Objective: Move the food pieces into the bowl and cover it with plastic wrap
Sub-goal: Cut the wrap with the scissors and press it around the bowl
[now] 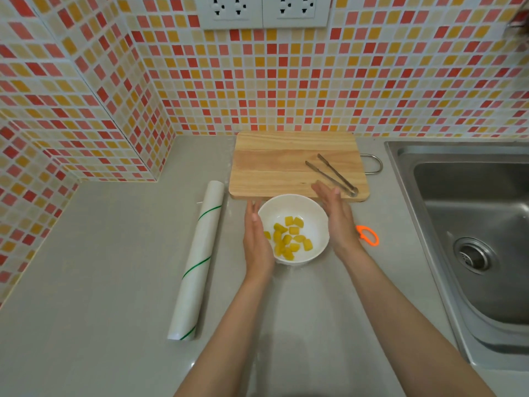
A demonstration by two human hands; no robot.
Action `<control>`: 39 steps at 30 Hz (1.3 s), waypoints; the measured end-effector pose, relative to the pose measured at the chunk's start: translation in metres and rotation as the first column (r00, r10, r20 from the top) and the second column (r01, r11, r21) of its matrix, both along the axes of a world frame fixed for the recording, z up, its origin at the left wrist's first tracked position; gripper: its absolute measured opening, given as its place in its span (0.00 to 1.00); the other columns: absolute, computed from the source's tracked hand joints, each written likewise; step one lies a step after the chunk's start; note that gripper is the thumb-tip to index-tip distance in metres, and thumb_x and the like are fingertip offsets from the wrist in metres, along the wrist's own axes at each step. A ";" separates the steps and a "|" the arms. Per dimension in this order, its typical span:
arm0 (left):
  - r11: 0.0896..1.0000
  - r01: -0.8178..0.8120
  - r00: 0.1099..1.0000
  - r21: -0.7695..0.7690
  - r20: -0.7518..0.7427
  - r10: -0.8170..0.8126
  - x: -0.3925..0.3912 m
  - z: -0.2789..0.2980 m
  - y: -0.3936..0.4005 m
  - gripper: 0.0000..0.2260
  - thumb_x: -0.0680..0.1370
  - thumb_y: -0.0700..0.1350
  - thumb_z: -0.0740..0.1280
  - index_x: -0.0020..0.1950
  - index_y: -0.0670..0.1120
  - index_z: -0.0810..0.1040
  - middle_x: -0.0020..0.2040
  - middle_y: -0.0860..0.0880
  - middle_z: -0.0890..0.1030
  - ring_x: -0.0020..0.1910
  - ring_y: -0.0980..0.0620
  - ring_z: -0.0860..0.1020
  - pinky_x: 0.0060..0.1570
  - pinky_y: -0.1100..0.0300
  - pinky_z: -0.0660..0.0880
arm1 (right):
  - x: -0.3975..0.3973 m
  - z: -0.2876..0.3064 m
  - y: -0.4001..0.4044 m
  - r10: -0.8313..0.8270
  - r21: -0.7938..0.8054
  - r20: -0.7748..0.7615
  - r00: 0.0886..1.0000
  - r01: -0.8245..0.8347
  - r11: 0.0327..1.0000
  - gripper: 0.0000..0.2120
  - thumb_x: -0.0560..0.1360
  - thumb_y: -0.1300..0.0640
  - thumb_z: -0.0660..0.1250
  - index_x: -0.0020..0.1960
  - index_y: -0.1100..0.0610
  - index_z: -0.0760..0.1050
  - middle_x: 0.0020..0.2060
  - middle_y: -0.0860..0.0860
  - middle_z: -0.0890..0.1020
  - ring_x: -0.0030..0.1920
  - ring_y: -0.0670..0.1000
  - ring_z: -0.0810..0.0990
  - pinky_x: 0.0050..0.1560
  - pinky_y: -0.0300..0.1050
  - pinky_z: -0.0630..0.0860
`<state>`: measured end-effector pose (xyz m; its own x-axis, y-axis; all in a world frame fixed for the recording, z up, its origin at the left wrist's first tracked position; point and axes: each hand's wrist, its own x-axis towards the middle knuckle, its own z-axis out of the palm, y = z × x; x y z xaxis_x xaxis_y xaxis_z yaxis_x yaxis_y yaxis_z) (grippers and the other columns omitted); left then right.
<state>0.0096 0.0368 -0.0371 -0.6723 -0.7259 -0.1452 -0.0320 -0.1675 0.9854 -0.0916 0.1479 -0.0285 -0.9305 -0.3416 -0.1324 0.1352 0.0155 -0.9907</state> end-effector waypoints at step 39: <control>0.986 0.168 0.980 0.015 0.102 -0.168 -0.012 0.001 -0.022 0.19 0.81 0.53 0.52 0.67 0.50 0.74 0.64 0.46 0.78 0.63 0.48 0.75 0.67 0.48 0.69 | 0.027 -0.010 -0.003 -0.123 -0.077 0.053 0.991 0.127 0.989 0.16 0.80 0.53 0.53 0.59 0.49 0.78 0.62 0.52 0.78 0.63 0.52 0.76 0.66 0.52 0.71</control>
<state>-0.0019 0.0144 -0.0359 -0.7661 -0.6027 -0.2234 -0.1605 -0.1571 0.9744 -0.0646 0.1445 -0.0383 -0.9598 -0.2341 -0.1550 0.1788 -0.0838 -0.9803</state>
